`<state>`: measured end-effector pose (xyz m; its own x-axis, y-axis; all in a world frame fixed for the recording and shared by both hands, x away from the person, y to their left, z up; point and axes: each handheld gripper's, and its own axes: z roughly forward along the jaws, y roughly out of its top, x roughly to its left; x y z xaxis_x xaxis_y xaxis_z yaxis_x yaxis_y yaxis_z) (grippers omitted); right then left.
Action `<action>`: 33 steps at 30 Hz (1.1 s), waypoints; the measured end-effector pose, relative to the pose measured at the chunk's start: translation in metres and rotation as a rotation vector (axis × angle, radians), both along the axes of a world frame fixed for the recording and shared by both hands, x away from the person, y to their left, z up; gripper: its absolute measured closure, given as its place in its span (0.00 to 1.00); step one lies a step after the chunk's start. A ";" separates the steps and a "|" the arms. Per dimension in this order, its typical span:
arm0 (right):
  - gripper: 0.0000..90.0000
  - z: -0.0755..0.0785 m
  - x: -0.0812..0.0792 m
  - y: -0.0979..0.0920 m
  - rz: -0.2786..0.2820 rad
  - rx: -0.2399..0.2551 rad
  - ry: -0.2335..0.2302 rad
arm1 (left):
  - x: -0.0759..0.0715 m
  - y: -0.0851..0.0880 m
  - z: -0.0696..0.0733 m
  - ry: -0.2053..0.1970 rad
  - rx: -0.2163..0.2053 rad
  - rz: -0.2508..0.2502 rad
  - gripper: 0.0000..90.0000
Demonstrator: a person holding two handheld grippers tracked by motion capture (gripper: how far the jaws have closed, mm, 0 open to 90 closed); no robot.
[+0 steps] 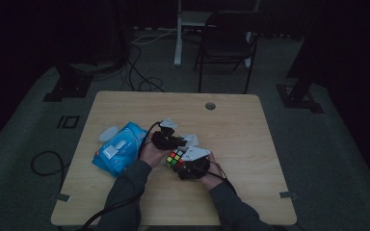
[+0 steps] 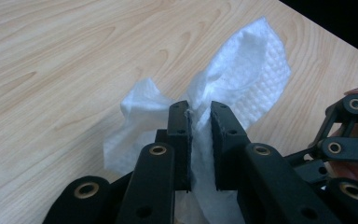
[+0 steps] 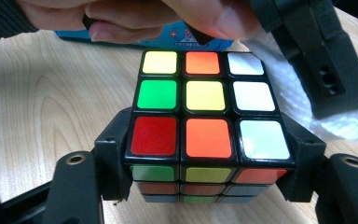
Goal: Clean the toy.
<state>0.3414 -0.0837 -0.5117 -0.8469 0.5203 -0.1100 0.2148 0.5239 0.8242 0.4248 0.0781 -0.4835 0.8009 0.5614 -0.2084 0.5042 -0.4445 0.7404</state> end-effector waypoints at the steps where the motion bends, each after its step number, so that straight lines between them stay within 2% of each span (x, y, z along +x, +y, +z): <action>1: 0.38 0.000 0.000 0.000 0.000 0.000 -0.001 | 0.000 -0.001 0.000 0.000 0.001 -0.004 0.90; 20: 0.38 -0.001 0.001 -0.002 -0.009 0.002 0.000 | -0.006 -0.006 0.005 -0.011 -0.013 -0.066 0.90; 33: 0.38 0.000 0.001 -0.002 -0.009 0.002 -0.002 | -0.001 0.003 0.005 -0.007 -0.010 -0.027 0.90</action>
<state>0.3429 -0.0856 -0.5119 -0.8418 0.5283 -0.1107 0.2178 0.5201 0.8258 0.4236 0.0809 -0.4786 0.8172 0.5375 -0.2080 0.4869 -0.4507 0.7482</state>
